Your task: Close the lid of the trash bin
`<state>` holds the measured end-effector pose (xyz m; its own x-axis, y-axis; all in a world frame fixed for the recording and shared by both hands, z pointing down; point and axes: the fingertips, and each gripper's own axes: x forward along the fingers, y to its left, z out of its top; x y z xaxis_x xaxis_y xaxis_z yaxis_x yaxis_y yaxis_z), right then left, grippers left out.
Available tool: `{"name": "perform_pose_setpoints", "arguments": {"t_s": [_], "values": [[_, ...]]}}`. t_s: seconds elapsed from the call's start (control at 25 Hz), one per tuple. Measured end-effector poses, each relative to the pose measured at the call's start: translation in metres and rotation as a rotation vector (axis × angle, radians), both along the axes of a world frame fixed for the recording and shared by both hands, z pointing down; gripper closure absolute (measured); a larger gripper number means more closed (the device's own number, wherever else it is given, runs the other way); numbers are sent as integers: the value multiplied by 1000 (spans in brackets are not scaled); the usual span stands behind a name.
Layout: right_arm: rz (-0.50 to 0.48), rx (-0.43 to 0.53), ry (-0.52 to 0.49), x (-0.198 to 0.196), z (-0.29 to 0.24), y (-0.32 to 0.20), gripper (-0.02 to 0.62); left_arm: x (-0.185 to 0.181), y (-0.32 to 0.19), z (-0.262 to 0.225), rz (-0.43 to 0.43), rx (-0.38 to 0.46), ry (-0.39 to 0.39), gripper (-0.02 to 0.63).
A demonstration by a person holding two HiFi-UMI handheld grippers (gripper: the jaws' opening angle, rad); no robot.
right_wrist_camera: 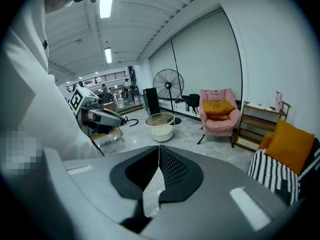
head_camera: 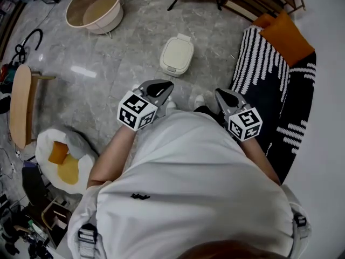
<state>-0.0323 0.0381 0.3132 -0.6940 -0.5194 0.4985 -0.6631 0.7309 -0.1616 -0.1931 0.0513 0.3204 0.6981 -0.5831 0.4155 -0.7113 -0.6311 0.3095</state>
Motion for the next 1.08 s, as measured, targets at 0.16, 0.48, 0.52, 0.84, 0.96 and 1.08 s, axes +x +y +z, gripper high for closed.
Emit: {"name": "perform_pose_setpoints", "arguments": {"t_s": [0.16,0.48,0.52,0.84,0.96,1.08], "values": [[5,-3,12,-1,3,4,592,-4,2,8,-2,-10,-16,529],[16,-10,27,3,8,15,592,-6,9,17,-2,-23,-15,529],[17,-11,28,5,9,17,592,-5,10,18,-1,-23,-15,529],[17,-13,29,15,12,29,592,2,15,22,-5,-23,-27,529],[19,-6,20,28,8,33,592,13,18,21,-10,-22,-36,529],[22,-2,10,42,5,38,592,25,19,20,-15,-21,-50,529]]}}
